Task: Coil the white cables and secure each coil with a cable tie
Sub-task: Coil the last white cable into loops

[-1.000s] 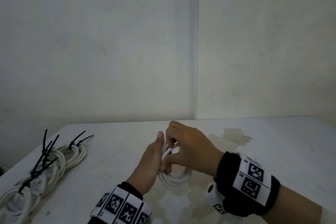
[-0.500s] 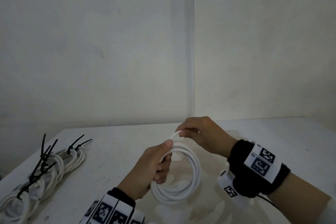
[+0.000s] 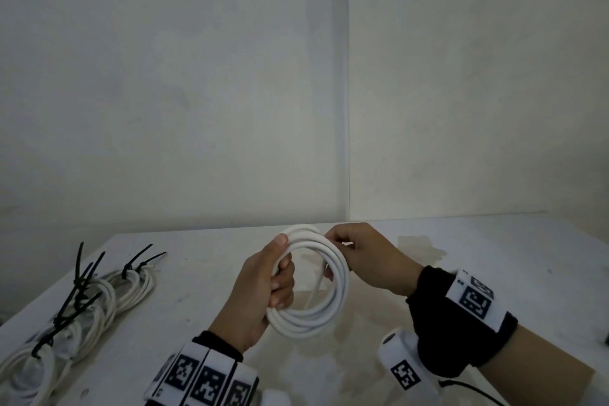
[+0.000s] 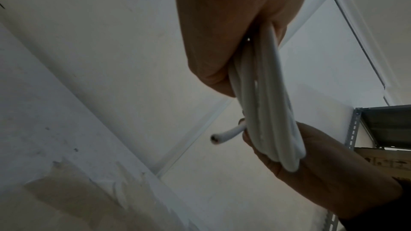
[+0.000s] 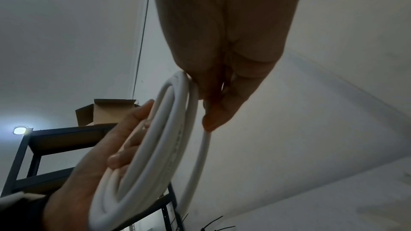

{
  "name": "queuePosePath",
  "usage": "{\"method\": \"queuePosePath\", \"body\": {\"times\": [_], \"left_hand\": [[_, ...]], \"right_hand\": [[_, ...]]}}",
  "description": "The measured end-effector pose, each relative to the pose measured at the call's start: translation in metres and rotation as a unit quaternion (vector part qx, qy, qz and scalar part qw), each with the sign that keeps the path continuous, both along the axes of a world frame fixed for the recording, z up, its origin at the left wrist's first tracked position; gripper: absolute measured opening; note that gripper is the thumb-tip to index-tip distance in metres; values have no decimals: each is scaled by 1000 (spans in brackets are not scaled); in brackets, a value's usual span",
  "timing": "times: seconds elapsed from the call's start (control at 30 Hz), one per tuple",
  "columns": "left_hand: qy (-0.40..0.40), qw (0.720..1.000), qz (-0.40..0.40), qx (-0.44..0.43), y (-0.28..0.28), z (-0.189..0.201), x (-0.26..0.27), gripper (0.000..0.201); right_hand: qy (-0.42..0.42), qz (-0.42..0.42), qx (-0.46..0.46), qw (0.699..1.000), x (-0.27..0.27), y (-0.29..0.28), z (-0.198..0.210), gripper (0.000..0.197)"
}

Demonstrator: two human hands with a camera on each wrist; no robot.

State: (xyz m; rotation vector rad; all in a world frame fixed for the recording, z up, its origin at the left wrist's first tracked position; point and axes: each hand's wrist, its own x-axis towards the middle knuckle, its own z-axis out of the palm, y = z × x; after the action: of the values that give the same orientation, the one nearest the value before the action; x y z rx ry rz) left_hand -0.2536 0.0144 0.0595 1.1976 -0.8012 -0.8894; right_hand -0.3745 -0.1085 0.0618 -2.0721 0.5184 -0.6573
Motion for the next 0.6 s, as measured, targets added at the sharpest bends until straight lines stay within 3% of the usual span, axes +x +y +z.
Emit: {"method": "queuePosePath", "body": {"times": [0.23, 0.4, 0.47, 0.6], "left_hand": [[-25, 1000, 5, 1, -1, 0, 1, 41], [-31, 999, 18, -3, 0, -3, 3, 41], [-14, 999, 25, -13, 0, -5, 3, 42], [-3, 999, 40, -25, 1, -2, 5, 40]], "right_hand": [[-90, -1, 122, 988, 1, 12, 6, 23], [-91, 31, 190, 977, 2, 17, 9, 26], [-65, 39, 168, 983, 2, 16, 12, 27], [-44, -15, 37, 998, 2, 12, 9, 25]]}}
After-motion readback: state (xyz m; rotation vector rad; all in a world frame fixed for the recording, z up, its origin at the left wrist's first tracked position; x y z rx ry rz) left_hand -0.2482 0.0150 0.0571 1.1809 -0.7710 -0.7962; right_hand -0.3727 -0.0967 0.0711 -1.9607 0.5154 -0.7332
